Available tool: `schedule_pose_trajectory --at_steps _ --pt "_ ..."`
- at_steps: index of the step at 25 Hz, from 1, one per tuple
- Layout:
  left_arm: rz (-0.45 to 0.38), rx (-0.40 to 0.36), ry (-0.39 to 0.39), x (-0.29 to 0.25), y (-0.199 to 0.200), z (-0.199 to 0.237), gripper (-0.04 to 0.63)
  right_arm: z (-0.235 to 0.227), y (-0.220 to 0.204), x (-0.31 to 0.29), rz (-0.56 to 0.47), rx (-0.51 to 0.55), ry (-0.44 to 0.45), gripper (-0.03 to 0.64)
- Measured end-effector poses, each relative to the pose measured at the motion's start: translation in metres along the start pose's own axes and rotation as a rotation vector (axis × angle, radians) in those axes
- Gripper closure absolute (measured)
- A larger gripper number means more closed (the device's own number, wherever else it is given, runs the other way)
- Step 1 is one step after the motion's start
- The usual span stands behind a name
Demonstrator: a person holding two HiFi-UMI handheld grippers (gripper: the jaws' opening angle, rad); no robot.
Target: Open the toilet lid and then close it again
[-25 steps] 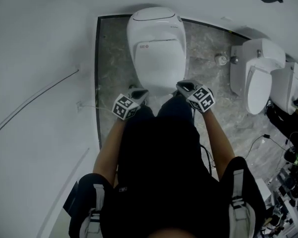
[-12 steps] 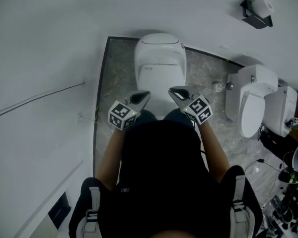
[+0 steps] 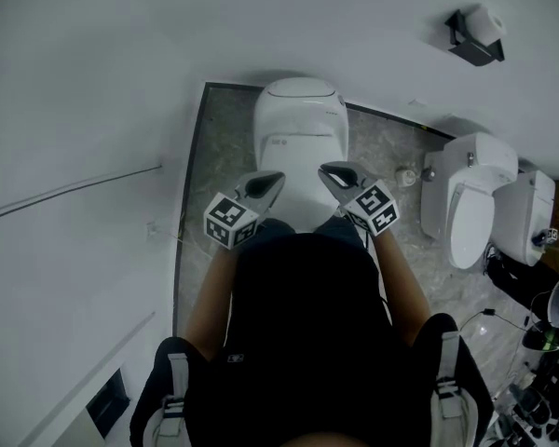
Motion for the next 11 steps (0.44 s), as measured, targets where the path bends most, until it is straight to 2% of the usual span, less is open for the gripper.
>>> schedule_pose_trajectory --at_steps 11 --pt "0.018 -0.041 -0.047 0.02 0.011 0.016 0.586 0.004 0.014 -0.012 0.018 -0.004 -0.081 0.586"
Point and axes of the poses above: the fingertips, and each gripper's own axes: x backward along the fingers, z to its left, y out of its top, the point moved 1 cm from there along x, backward along the fingers, and after that the axes turned 12 degrees about -y, right-handed, at the moved point
